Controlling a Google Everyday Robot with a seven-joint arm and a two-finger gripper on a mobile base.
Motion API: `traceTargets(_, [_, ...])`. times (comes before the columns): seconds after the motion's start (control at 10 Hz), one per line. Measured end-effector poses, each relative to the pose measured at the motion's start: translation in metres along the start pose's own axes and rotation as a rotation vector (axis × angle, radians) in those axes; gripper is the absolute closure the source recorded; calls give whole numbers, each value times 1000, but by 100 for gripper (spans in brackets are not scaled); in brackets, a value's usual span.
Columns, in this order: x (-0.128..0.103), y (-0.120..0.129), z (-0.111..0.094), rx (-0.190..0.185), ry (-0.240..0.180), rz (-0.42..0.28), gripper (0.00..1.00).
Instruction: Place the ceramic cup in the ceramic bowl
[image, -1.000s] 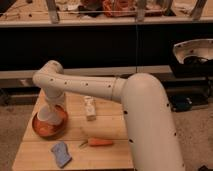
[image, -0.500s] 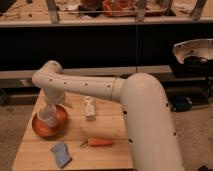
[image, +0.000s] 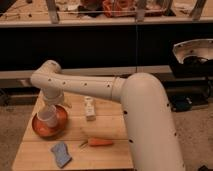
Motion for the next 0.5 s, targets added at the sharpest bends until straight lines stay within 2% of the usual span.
traceTargets(0.5, [0, -5, -4, 1, 8, -5, 20])
